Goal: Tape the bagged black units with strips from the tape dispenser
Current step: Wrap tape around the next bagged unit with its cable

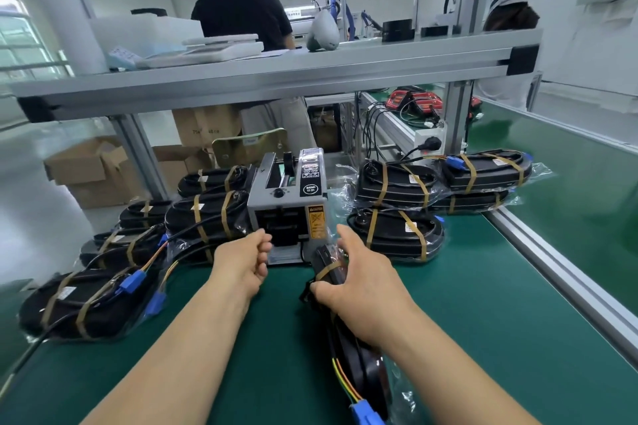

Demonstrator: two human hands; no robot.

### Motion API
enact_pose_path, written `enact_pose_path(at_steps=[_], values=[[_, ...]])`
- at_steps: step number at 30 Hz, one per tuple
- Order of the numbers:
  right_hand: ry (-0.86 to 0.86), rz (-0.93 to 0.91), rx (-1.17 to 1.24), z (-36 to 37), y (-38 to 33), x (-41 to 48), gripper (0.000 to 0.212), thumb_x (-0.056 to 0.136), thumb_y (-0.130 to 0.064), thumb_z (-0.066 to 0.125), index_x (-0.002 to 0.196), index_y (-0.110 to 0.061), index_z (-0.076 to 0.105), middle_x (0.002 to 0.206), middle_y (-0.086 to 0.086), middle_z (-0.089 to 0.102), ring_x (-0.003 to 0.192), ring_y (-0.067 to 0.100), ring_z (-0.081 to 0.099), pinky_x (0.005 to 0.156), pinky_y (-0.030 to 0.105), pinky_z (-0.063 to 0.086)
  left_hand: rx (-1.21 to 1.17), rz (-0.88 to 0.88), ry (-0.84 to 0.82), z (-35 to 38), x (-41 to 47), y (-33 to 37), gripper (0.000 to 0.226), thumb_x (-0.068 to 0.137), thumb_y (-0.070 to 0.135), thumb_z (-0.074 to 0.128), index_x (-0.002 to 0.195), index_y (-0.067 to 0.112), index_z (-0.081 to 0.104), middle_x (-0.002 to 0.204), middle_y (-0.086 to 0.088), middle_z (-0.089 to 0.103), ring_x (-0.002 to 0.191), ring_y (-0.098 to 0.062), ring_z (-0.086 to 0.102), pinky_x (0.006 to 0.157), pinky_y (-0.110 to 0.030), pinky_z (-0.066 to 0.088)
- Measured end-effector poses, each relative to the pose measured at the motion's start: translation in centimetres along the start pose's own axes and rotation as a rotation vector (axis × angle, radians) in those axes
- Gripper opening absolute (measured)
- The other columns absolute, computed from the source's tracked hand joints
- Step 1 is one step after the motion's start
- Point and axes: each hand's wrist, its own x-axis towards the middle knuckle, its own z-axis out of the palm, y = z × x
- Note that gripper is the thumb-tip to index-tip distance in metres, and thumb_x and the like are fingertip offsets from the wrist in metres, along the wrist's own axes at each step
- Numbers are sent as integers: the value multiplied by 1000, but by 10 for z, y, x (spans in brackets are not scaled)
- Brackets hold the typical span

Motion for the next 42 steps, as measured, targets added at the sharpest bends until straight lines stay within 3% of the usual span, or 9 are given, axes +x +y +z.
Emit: enact_pose_path(at_steps=[5,9,15,19,22,27,30,33,42], values=[[11,2,19,-2,1,0,96,78,-40,70,154,-45,11,127,-9,58,97,12,55,83,26,43,-41,-160,-97,13,0,7,29,97,29,59,70,18,58,43,10,49,43,-2,40,43,-14,31],[8,36,67,-6,4,0,94,78,-40,72,152,-47,16,86,-17,50,83,3,53,73,21,42,-106,-221,-94,26,-2,8,25,94,30,64,73,19,58,52,12,49,46,0,41,49,-15,29],[18,35,73,-5,4,0,93,78,-40,72,153,-47,18,128,-6,58,96,12,53,80,24,41,-282,-195,36,43,-1,11,10,92,15,64,84,18,58,61,8,51,47,-2,42,40,-16,29],[16,37,77,-5,4,-3,90,79,-40,71,151,-49,19,133,-7,56,98,12,56,78,24,42,-274,-36,80,40,-6,5,21,88,12,62,71,17,52,58,5,47,46,-5,39,42,-16,29],[17,25,74,-5,6,-1,90,78,-41,71,151,-47,20,136,-6,55,104,13,54,83,25,43,-162,116,-85,24,-20,3,22,88,13,64,68,19,54,58,6,49,46,-4,42,46,-17,34],[33,61,70,-4,6,2,95,74,-41,76,154,-33,25,111,-13,54,102,11,55,81,23,41,192,272,-576,3,-55,2,25,92,13,59,69,18,63,62,4,52,51,-6,43,51,-18,39],[48,68,73,-5,7,2,62,72,-39,79,128,-30,52,87,-20,53,81,-1,54,65,13,40,368,355,-579,8,-66,3,20,91,12,62,72,16,61,60,5,48,52,-6,41,55,-20,39],[69,64,64,-5,8,2,34,69,-39,80,81,-34,48,76,-20,57,71,-7,52,56,7,36,434,379,-577,13,-68,4,19,91,12,63,73,14,58,56,7,45,50,-5,38,53,-18,37],[82,35,46,-5,6,2,32,68,-41,79,79,-30,51,76,-13,63,70,-2,56,53,14,37,491,379,-574,17,-64,1,21,91,10,64,71,13,59,55,2,41,49,-8,33,51,-20,31]])
